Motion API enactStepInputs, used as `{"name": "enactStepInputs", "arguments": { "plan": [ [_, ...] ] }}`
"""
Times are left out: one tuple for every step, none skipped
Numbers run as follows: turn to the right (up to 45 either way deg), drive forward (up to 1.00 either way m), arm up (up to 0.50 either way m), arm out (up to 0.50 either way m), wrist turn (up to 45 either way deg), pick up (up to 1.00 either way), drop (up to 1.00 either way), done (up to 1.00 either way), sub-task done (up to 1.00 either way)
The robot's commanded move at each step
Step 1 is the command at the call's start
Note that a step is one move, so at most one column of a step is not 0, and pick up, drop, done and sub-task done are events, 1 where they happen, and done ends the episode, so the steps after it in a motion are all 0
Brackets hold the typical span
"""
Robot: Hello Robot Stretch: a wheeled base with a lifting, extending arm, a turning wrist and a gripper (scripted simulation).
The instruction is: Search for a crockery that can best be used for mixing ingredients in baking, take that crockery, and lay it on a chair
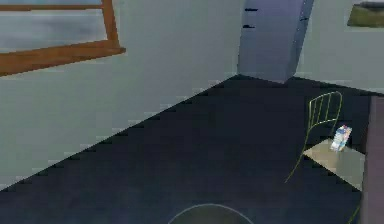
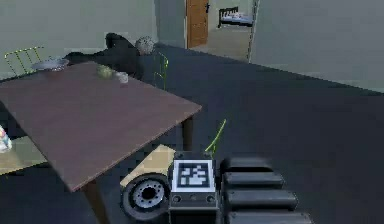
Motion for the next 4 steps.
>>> {"name": "enactStepInputs", "arguments": {
  "plan": [
    [-45.0, 0.0, 0.0, 0.0, 0.0, 0.0, 0.0, 0.0, 0.0],
    [-45.0, 0.0, 0.0, 0.0, 0.0, 0.0, 0.0, 0.0, 0.0],
    [-45.0, 0.0, 0.0, 0.0, 0.0, 0.0, 0.0, 0.0, 0.0],
    [-12.0, 0.0, 0.0, 0.0, 0.0, 0.0, 0.0, 0.0, 0.0]
  ]
}}
